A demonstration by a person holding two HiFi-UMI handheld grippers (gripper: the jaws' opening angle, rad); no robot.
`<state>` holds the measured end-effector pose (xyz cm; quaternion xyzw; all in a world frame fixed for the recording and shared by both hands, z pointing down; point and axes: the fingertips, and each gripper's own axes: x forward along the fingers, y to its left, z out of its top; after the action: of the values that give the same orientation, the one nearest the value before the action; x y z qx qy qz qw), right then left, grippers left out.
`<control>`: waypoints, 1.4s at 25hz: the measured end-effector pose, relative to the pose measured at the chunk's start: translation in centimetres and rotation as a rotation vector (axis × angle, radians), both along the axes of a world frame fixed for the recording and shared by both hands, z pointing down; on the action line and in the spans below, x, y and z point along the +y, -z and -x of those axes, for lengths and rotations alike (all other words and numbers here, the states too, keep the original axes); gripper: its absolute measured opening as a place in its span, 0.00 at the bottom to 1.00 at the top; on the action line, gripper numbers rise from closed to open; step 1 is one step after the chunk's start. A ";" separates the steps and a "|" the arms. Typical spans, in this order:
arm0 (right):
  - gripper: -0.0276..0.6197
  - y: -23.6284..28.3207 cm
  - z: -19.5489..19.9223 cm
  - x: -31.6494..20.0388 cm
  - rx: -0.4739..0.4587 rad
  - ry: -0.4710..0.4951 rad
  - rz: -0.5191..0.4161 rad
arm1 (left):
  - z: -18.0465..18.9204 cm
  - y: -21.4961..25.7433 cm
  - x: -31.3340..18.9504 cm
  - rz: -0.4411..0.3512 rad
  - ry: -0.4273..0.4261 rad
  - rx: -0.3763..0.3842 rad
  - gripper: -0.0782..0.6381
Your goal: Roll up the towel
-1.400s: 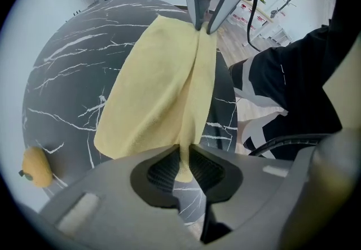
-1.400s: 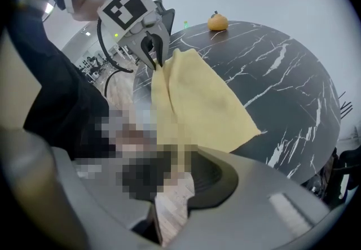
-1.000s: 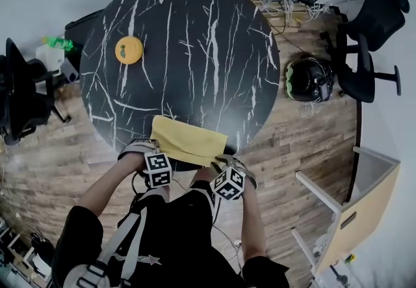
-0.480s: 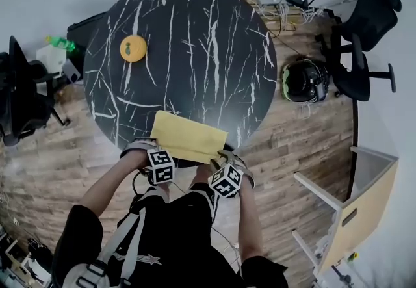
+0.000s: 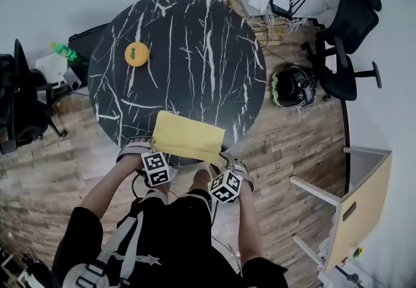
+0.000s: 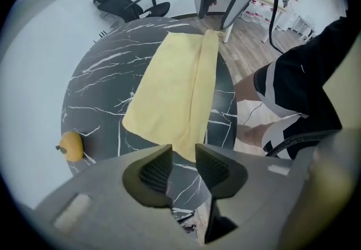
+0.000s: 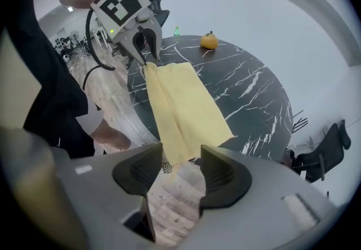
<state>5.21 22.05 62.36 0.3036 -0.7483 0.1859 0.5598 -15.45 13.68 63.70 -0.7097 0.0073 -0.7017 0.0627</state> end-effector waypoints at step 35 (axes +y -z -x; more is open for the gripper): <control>0.34 -4.2 3.4 1.8 -0.017 0.071 0.012 | -1.5 -2.8 2.9 0.015 -0.012 0.069 0.29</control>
<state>1.84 23.81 66.61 0.2722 -0.7621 0.1729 0.5614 -14.00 16.61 66.52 -0.7341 -0.0002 -0.6763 0.0614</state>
